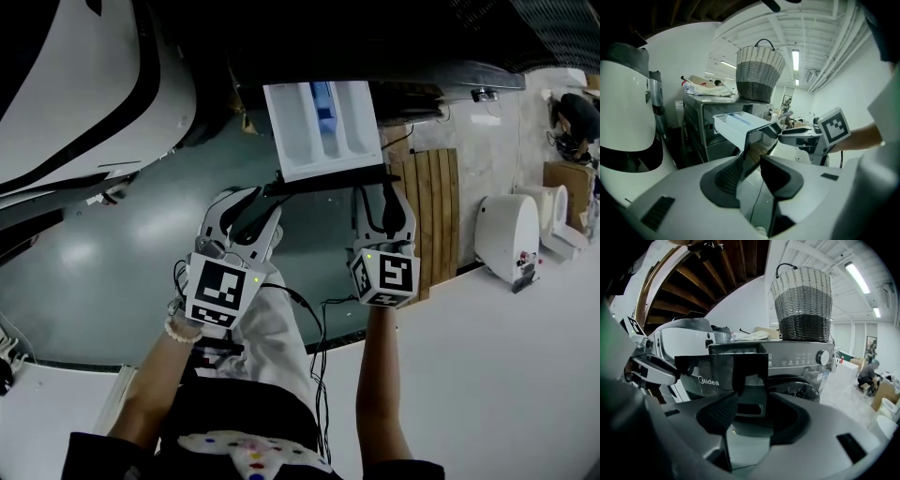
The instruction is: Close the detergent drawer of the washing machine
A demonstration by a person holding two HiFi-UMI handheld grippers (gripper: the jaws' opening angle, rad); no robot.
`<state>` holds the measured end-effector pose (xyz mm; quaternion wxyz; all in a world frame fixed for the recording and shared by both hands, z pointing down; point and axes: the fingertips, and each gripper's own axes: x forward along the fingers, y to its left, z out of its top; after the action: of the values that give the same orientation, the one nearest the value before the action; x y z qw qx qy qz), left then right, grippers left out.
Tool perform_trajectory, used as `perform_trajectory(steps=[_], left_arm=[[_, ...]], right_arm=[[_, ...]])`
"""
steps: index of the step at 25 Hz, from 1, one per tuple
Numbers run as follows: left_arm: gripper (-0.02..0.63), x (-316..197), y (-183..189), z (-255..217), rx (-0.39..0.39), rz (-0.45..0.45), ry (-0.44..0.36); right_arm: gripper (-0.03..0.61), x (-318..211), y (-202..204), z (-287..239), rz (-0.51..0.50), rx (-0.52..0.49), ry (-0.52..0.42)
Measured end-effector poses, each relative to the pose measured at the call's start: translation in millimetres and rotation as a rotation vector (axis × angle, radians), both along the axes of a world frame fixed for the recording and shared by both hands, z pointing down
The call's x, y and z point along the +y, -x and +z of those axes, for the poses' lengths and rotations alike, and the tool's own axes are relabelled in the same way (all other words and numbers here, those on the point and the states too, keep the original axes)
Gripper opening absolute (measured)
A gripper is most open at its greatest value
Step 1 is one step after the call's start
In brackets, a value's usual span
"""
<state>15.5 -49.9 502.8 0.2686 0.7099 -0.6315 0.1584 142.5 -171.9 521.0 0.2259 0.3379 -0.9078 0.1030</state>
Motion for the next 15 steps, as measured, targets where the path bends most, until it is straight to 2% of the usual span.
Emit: perform_trajectory(steps=[7, 15], left_arm=[[0.099, -2.3, 1.2, -0.7, 0.020, -0.019, -0.009], [0.069, -3.9, 5.0, -0.1, -0.005, -0.052, 0.002]], right_arm=[[0.193, -0.8, 2.0, -1.0, -0.031, 0.018, -0.020], [0.196, -0.4, 2.0, -2.0, -0.039, 0.033, -0.031]])
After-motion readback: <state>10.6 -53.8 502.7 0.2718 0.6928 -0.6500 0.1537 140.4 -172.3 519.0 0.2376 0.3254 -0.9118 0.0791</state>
